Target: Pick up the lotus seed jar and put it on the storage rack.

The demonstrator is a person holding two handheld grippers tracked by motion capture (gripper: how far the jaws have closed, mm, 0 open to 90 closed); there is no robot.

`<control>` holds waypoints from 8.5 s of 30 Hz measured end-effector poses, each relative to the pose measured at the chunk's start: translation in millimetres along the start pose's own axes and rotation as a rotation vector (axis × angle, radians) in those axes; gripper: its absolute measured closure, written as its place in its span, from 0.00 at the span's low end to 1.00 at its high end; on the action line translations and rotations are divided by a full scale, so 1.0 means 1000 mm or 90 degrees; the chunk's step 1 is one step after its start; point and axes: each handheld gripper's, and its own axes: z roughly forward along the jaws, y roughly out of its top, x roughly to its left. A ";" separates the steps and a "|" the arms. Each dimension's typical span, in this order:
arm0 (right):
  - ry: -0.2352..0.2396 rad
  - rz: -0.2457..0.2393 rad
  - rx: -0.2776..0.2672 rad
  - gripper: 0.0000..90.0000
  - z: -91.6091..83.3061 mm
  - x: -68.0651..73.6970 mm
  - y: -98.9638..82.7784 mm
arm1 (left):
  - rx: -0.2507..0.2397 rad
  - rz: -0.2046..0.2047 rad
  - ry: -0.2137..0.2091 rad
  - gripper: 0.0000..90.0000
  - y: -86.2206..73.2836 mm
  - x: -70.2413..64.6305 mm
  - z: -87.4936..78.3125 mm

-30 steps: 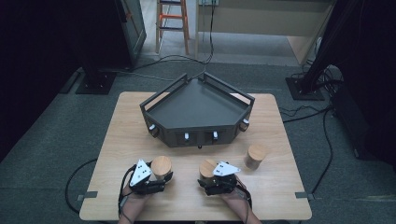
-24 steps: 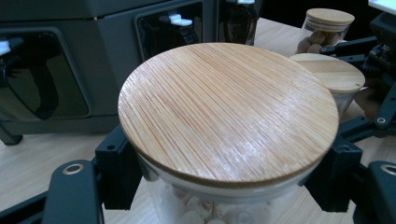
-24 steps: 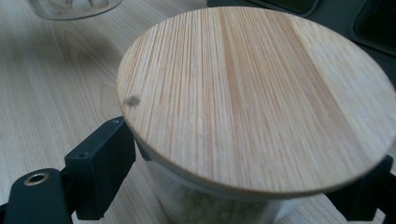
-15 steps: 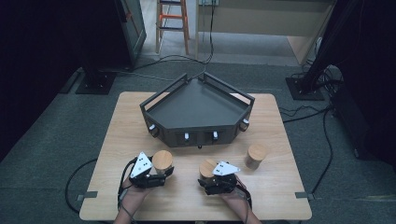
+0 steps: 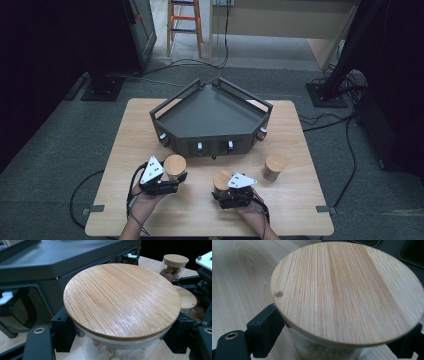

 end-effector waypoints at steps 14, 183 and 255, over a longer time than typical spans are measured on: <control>-0.001 0.005 0.000 0.14 0.000 -0.001 0.000 | -0.015 0.000 0.002 0.28 0.013 0.006 0.001; -0.001 -0.010 0.005 0.14 0.001 0.002 0.001 | -0.031 -0.030 0.065 0.28 0.099 0.082 0.076; 0.000 -0.014 0.010 0.14 0.002 0.002 0.003 | -0.017 -0.034 0.066 0.12 0.076 0.090 0.084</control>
